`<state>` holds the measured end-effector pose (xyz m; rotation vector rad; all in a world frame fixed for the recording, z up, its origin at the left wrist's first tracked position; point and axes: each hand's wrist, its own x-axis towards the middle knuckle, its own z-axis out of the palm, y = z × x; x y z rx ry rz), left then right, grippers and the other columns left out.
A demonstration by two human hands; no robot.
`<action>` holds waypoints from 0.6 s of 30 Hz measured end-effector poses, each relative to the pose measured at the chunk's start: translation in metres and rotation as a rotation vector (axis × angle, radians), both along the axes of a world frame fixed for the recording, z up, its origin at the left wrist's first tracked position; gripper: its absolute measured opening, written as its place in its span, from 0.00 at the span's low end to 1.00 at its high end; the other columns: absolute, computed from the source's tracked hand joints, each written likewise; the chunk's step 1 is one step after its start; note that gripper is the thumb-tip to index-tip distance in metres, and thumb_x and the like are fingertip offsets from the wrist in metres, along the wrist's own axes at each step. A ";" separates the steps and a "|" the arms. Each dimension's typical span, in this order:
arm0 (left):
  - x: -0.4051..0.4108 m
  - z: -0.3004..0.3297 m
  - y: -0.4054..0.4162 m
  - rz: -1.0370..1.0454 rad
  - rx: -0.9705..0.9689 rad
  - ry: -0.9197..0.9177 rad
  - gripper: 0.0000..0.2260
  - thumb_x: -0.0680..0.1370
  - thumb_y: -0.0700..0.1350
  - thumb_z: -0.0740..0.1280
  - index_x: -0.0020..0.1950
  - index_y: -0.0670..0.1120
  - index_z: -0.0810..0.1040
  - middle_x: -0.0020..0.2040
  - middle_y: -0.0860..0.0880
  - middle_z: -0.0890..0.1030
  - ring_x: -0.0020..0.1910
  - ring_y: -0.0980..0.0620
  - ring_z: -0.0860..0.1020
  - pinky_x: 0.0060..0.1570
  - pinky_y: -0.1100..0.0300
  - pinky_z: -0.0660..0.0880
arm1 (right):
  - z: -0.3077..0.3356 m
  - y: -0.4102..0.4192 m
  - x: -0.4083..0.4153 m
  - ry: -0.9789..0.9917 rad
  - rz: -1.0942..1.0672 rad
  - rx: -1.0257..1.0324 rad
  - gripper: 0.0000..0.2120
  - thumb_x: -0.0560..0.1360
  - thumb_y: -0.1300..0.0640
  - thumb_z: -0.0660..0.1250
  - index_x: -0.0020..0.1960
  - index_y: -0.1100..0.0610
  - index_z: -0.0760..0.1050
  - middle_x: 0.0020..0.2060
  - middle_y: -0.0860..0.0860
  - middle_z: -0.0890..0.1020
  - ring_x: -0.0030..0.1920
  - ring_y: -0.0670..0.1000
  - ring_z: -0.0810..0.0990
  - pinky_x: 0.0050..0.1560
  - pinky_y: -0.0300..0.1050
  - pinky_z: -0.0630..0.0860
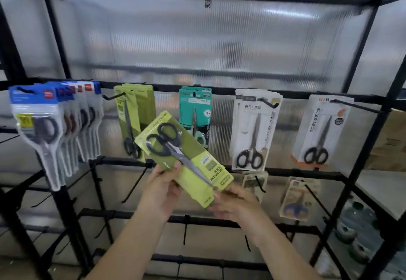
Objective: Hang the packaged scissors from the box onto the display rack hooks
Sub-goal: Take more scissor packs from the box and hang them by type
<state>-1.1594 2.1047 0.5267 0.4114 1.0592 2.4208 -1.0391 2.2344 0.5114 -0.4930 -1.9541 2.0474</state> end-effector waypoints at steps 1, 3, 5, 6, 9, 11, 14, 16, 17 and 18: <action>0.002 -0.002 -0.002 -0.004 0.006 -0.004 0.11 0.69 0.36 0.66 0.50 0.44 0.77 0.42 0.49 0.83 0.42 0.52 0.80 0.45 0.56 0.76 | -0.002 -0.002 -0.002 0.040 0.002 -0.104 0.11 0.73 0.62 0.69 0.55 0.57 0.77 0.45 0.54 0.85 0.44 0.53 0.84 0.42 0.44 0.80; 0.005 -0.009 -0.009 -0.004 0.010 -0.025 0.11 0.68 0.37 0.66 0.50 0.44 0.77 0.42 0.49 0.83 0.43 0.52 0.80 0.47 0.57 0.76 | -0.005 -0.006 -0.005 0.104 -0.006 -0.236 0.11 0.73 0.63 0.67 0.55 0.59 0.77 0.45 0.55 0.85 0.45 0.55 0.84 0.39 0.44 0.80; 0.007 -0.014 -0.019 0.008 0.006 -0.056 0.11 0.68 0.36 0.66 0.49 0.44 0.77 0.42 0.49 0.83 0.42 0.52 0.81 0.45 0.58 0.78 | -0.005 -0.012 -0.010 0.163 -0.054 -0.291 0.09 0.74 0.63 0.66 0.53 0.56 0.79 0.46 0.53 0.85 0.46 0.53 0.84 0.38 0.42 0.80; 0.007 -0.016 -0.026 0.034 0.001 -0.078 0.12 0.68 0.35 0.66 0.50 0.44 0.77 0.42 0.49 0.83 0.40 0.53 0.81 0.42 0.60 0.80 | -0.004 -0.015 -0.013 0.198 -0.098 -0.276 0.08 0.75 0.62 0.65 0.49 0.53 0.81 0.45 0.50 0.85 0.45 0.50 0.84 0.37 0.41 0.79; 0.005 -0.028 -0.046 0.277 -0.035 -0.240 0.21 0.72 0.28 0.63 0.63 0.43 0.70 0.51 0.44 0.80 0.45 0.48 0.80 0.48 0.54 0.77 | 0.006 -0.016 -0.023 0.293 -0.221 -0.109 0.13 0.76 0.61 0.65 0.41 0.46 0.83 0.40 0.46 0.85 0.41 0.43 0.83 0.39 0.37 0.76; 0.006 -0.036 -0.066 0.492 -0.204 -0.282 0.29 0.75 0.30 0.64 0.73 0.46 0.61 0.60 0.43 0.73 0.56 0.45 0.75 0.58 0.50 0.69 | 0.012 -0.018 -0.030 0.326 -0.237 -0.011 0.14 0.76 0.61 0.65 0.38 0.47 0.82 0.37 0.45 0.84 0.37 0.42 0.81 0.39 0.37 0.75; 0.012 -0.039 -0.091 0.628 -0.570 0.112 0.29 0.75 0.36 0.69 0.73 0.52 0.63 0.67 0.52 0.67 0.67 0.53 0.65 0.64 0.54 0.61 | 0.020 -0.029 -0.043 0.350 -0.182 0.194 0.13 0.76 0.62 0.66 0.36 0.49 0.80 0.34 0.46 0.83 0.34 0.42 0.78 0.34 0.32 0.73; 0.013 -0.032 -0.100 0.623 -0.722 0.416 0.24 0.75 0.41 0.70 0.69 0.54 0.68 0.66 0.56 0.67 0.65 0.59 0.63 0.63 0.61 0.60 | 0.027 -0.042 -0.052 0.326 -0.118 0.339 0.12 0.75 0.62 0.66 0.36 0.48 0.79 0.33 0.47 0.82 0.34 0.44 0.77 0.33 0.33 0.71; 0.011 -0.027 -0.101 0.586 -0.753 0.523 0.21 0.75 0.43 0.70 0.66 0.55 0.70 0.64 0.58 0.69 0.63 0.62 0.65 0.61 0.64 0.62 | 0.032 -0.049 -0.056 0.310 -0.089 0.400 0.12 0.75 0.61 0.66 0.36 0.47 0.78 0.32 0.47 0.81 0.34 0.43 0.76 0.33 0.33 0.70; 0.008 -0.021 -0.102 0.534 -0.755 0.598 0.19 0.75 0.44 0.70 0.64 0.56 0.72 0.61 0.59 0.72 0.60 0.64 0.69 0.57 0.69 0.64 | 0.037 -0.057 -0.061 0.293 -0.058 0.454 0.12 0.75 0.60 0.66 0.36 0.46 0.77 0.31 0.45 0.80 0.33 0.42 0.75 0.32 0.31 0.69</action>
